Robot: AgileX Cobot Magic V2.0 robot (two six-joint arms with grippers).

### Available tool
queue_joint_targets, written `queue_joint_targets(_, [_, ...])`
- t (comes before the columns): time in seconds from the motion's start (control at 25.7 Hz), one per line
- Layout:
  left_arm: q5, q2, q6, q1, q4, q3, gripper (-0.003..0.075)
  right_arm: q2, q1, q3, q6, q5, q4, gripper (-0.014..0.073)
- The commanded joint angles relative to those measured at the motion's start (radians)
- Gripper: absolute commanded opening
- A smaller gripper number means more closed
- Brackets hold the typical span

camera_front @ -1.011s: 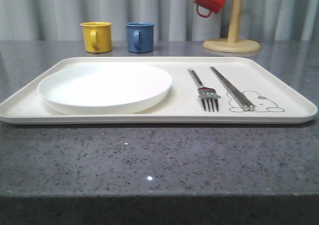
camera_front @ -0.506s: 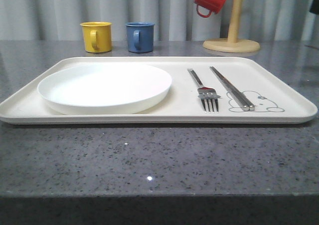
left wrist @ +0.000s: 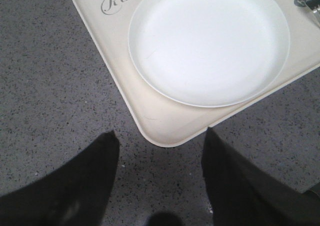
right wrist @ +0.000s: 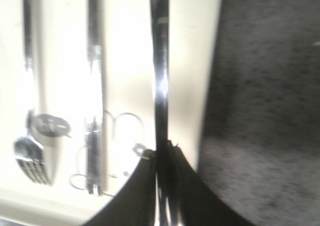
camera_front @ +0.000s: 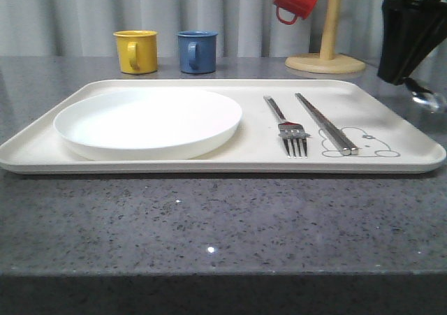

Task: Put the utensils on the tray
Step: 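Lower the spoon onto the tray beside the chopsticks and release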

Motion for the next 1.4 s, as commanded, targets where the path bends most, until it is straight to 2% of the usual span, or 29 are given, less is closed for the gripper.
queue_joint_targets(0.0, [-0.062,-0.002,-0.011,-0.005,0.003,-0.028,0.0369,-0.019,0.031,-0.029,0.049,-0.059,0.01,-0.0069])
queue_joint_targets(0.51, [-0.062,-0.002,-0.011,-0.005,0.003,-0.028,0.0369,0.062,0.035,-0.029,0.097,-0.102,-0.018,-0.0051])
queue_joint_targets(0.66, [-0.062,-0.002,-0.011,-0.005,0.003,-0.028,0.0369,0.068,0.035,-0.029,0.125,-0.106,-0.046,0.0019])
queue_joint_targets(1.01, [-0.062,-0.002,-0.011,-0.005,0.003,-0.028,0.0369,0.068,0.035,-0.029,0.127,-0.119,-0.051,0.0268])
queue_joint_targets(1.13, [-0.062,-0.002,-0.011,-0.005,0.003,-0.028,0.0369,0.064,0.035,-0.029,0.125,-0.117,-0.051,0.0311])
queue_joint_targets(1.36, [-0.062,-0.002,-0.011,-0.005,0.003,-0.028,0.0369,0.005,0.049,-0.029,0.078,-0.138,-0.071,0.0308])
